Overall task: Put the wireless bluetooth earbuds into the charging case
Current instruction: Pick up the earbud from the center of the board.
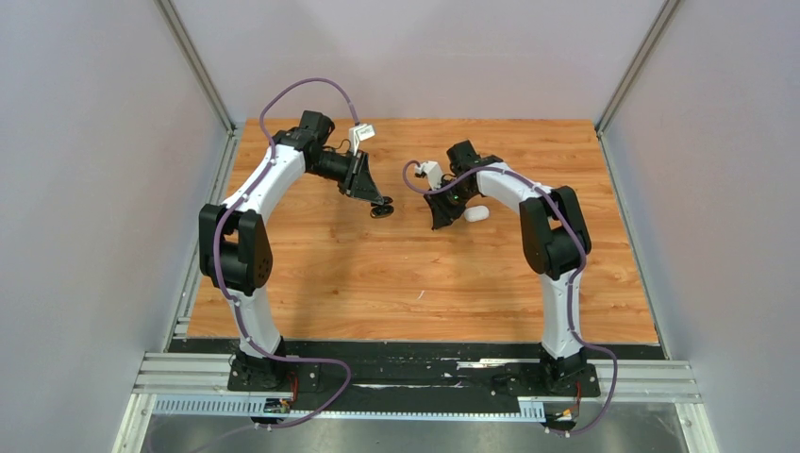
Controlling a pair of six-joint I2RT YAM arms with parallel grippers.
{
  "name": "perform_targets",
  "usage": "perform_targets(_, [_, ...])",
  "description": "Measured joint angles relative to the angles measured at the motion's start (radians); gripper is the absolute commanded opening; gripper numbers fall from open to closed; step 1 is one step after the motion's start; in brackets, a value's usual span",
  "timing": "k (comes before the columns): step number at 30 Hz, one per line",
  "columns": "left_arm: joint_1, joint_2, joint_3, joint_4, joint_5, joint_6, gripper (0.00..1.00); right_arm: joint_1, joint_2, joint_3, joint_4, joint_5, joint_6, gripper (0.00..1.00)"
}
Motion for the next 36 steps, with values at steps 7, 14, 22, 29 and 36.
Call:
perform_targets(7, [0.0,0.0,-0.006,0.001,-0.001,-0.003,0.0,0.0,0.017,0.001,0.003,0.0,-0.002,0.27])
perform_targets(14, [0.0,0.0,-0.006,0.003,-0.001,-0.005,0.0,0.001,0.021,0.003,0.004,-0.004,-0.012,0.21])
perform_targets(22, [0.0,0.0,-0.006,0.004,-0.001,-0.007,0.0,0.004,0.017,-0.01,0.025,-0.017,-0.054,0.05])
perform_targets(29, [0.0,0.0,-0.006,0.004,-0.001,-0.009,0.0,0.005,-0.113,-0.214,0.186,-0.006,-0.132,0.0])
perform_targets(36, [0.0,0.0,-0.007,0.038,-0.003,-0.046,0.0,0.005,-0.367,-0.431,0.348,-0.007,-0.2,0.0])
